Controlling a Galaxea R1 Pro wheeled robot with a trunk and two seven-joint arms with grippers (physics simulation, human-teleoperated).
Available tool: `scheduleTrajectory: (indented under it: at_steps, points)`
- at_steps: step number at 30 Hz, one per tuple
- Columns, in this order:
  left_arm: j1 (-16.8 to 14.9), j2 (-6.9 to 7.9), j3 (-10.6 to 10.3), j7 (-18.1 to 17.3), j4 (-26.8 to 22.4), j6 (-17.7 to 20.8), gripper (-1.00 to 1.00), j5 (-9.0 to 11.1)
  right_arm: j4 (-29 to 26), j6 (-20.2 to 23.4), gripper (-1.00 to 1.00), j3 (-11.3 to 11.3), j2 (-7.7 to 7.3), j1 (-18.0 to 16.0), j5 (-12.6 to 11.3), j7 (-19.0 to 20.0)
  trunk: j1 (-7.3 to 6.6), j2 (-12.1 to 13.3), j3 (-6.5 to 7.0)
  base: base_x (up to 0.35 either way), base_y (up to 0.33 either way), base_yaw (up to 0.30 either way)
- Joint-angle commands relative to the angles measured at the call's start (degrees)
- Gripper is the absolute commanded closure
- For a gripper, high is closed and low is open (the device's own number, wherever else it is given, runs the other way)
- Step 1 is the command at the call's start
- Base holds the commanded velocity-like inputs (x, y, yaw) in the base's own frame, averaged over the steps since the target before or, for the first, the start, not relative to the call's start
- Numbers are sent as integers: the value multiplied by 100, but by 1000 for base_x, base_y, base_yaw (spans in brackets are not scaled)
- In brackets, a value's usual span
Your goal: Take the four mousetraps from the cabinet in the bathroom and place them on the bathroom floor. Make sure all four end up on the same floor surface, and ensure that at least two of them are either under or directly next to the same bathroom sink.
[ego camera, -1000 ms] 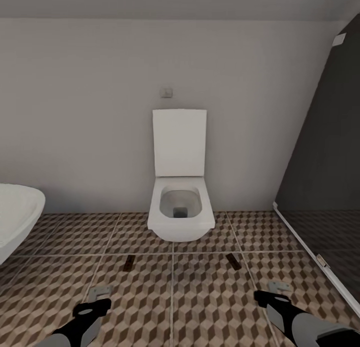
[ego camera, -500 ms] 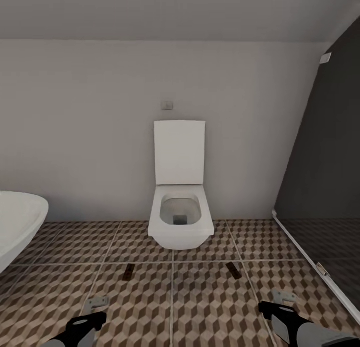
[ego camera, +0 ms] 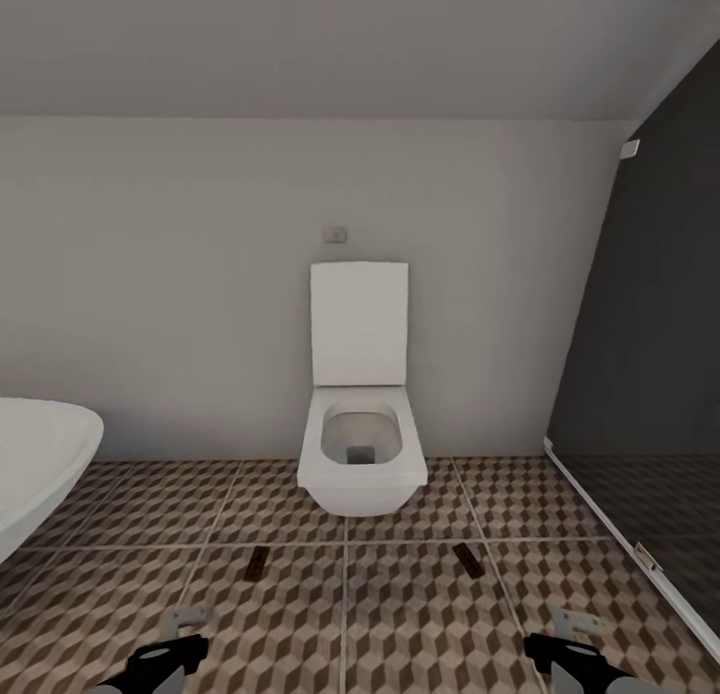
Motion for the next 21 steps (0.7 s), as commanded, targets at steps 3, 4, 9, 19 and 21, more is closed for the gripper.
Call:
scheduleTrajectory:
  at_steps: [3, 4, 9, 19, 21]
  points:
    - [-1, 23, -48, 1, 10, -13, -100, 56, 18, -43, -100, 48, 2, 50, -55, 1, -9, 2, 62, 0, 0, 0]
    - [0, 30, -48, -1, 11, -12, -100, 56, 18, -47, -100, 48, 2, 74, -55, 3, -11, 3, 84, 0, 0, 0]
    - [7, 49, -48, -8, 14, -10, -100, 57, 19, -72, -100, 48, 2, 240, -55, 31, -24, 10, 195, 0, 0, 0]
    - [39, 54, -48, -13, 18, -9, -100, 57, 18, -136, -100, 48, 2, 599, -55, 53, -50, 23, 416, 0, 0, 0]
    - [58, 52, -45, -12, 22, -6, -100, 57, 18, -141, -100, 48, 2, 669, -55, 55, -55, 26, 460, 0, 0, 0]
